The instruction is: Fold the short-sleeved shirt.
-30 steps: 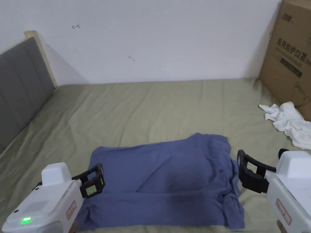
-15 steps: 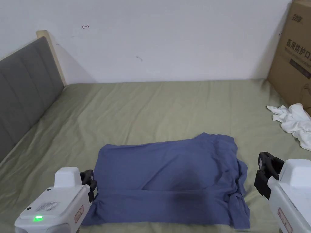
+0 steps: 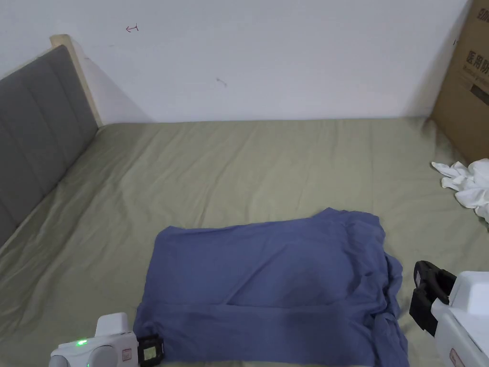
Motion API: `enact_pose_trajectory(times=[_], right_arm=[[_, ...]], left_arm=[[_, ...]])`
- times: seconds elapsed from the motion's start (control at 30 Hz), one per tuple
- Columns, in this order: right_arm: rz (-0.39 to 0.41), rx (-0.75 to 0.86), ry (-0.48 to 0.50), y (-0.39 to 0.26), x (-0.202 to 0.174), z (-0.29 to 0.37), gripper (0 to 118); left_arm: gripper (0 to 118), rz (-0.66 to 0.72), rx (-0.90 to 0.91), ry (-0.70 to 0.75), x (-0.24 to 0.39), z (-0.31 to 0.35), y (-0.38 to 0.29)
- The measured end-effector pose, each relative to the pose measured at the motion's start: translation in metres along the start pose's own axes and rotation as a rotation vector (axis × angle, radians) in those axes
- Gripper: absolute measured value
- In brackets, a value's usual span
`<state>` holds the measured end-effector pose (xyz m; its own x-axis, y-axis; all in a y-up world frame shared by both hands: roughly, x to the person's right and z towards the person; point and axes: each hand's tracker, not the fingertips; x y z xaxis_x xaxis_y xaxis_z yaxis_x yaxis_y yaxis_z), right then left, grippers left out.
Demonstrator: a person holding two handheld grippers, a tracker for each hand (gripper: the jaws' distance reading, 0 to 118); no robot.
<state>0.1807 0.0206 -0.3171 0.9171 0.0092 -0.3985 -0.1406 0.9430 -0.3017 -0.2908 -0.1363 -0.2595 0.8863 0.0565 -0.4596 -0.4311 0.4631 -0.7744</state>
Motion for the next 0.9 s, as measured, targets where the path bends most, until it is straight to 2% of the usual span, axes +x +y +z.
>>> enact_pose_trajectory(times=[0.07, 0.17, 0.23, 0.27, 0.3, 0.33, 0.43, 0.47, 0.5, 0.6, 0.63, 0.77, 0.83, 0.87, 0.9], right_arm=[[-0.002, -0.014, -0.001, -0.003, 0.002, -0.003, 1], [-0.003, -0.034, -0.011, -0.008, 0.007, -0.006, 1], [-0.008, -0.052, -0.017, -0.012, 0.01, -0.009, 1], [-0.014, -0.068, -0.02, -0.015, 0.013, -0.01, 1], [-0.02, -0.083, -0.025, -0.018, 0.015, -0.013, 1], [-0.019, -0.1, -0.032, -0.022, 0.017, -0.016, 2], [0.011, -0.221, -0.051, -0.042, 0.021, -0.033, 5], [0.002, -0.26, -0.052, -0.053, 0.023, -0.041, 10], [-0.005, -0.3, -0.049, -0.065, 0.025, -0.05, 24], [-0.029, -0.491, -0.022, -0.1, 0.029, -0.078, 83], [-0.062, -0.503, -0.014, -0.11, 0.029, -0.082, 86], [-0.143, -0.6, -0.012, -0.137, 0.028, -0.097, 83], [-0.151, -0.606, -0.008, -0.143, 0.027, -0.097, 71], [-0.145, -0.625, -0.008, -0.145, 0.027, -0.098, 59], [-0.142, -0.618, -0.005, -0.146, 0.028, -0.096, 33]], left_arm=[[97, 0.002, 0.004, 0.005, 0.0, -0.009, -0.001], [55, -0.009, -0.015, 0.004, 0.003, -0.015, -0.001], [51, -0.037, -0.022, -0.004, 0.009, -0.017, -0.002], [44, -0.054, -0.019, 0.017, 0.012, -0.016, -0.002], [24, -0.07, -0.016, 0.013, 0.013, -0.015, -0.002], [11, -0.085, -0.012, 0.015, 0.015, -0.014, -0.002], [10, -0.104, 0.01, -0.005, 0.017, -0.008, -0.001], [9, -0.112, 0.006, -0.007, 0.018, -0.006, 0.0], [9, -0.114, 0.022, -0.017, 0.017, -0.001, 0.001], [8, -0.103, 0.057, -0.049, 0.015, 0.014, 0.004], [8, -0.098, 0.067, -0.06, 0.013, 0.02, 0.005], [8, -0.087, 0.089, -0.082, 0.01, 0.033, 0.011], [8, -0.081, 0.091, -0.091, 0.008, 0.034, 0.012], [8, -0.08, 0.088, -0.093, 0.007, 0.034, 0.012], [8, -0.08, 0.088, -0.093, 0.007, 0.033, 0.012]])
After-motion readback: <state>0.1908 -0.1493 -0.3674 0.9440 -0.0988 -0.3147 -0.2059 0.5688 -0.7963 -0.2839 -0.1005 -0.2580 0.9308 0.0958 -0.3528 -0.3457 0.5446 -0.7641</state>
